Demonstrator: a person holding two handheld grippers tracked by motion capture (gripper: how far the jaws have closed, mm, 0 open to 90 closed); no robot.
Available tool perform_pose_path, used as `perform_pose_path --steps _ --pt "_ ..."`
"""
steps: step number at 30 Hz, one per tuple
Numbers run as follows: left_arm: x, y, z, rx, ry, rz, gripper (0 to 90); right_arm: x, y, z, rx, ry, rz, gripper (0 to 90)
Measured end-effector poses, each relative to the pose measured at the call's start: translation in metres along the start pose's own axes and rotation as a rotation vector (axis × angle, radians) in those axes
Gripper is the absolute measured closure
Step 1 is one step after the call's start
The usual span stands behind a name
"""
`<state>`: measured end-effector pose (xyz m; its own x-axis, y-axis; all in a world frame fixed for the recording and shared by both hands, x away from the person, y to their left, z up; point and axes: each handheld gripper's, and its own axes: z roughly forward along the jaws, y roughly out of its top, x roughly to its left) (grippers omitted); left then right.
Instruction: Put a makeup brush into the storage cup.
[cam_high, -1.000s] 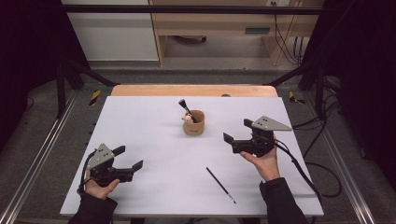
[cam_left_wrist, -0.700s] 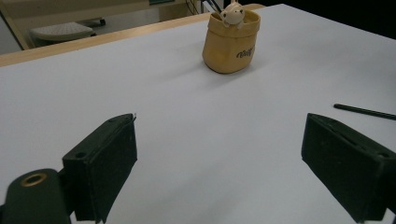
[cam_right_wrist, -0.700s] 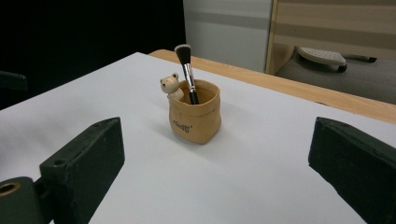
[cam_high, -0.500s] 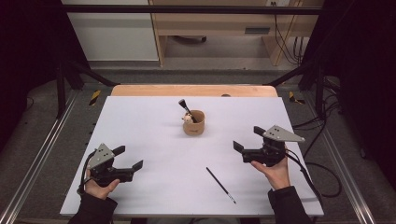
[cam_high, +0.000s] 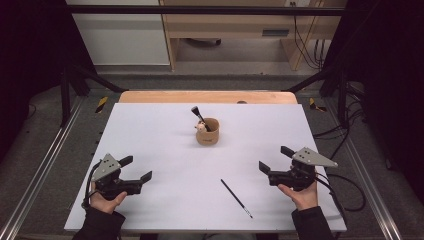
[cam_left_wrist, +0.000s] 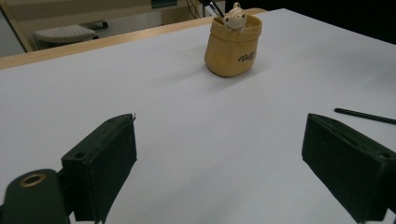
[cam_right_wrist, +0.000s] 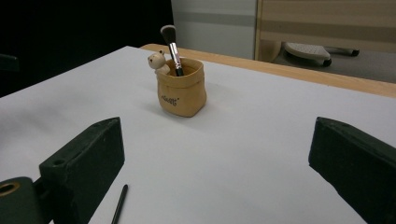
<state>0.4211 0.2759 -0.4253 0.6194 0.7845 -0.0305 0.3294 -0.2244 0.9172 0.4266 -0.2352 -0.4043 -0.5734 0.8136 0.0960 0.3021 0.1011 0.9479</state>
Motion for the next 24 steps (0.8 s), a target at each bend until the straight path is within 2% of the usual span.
perform_pose_path --steps 7,17,20,24 --pt "-0.001 0.0 0.0 -0.001 0.001 0.001 9.5 0.0 -0.005 -0.007 -0.018 -0.001 0.013 4.0" --pt "0.0 0.0 -0.001 -0.004 0.003 0.0 9.5 -0.003 -0.01 -0.009 -0.005 -0.018 0.025 4.2" --pt "0.001 0.0 -0.001 -0.002 0.003 -0.001 9.5 -0.001 -0.01 -0.009 -0.012 -0.012 0.028 4.3" --pt "0.0 0.0 -0.001 -0.003 0.003 0.002 9.6 0.0 -0.011 -0.008 0.004 -0.011 0.021 4.3"
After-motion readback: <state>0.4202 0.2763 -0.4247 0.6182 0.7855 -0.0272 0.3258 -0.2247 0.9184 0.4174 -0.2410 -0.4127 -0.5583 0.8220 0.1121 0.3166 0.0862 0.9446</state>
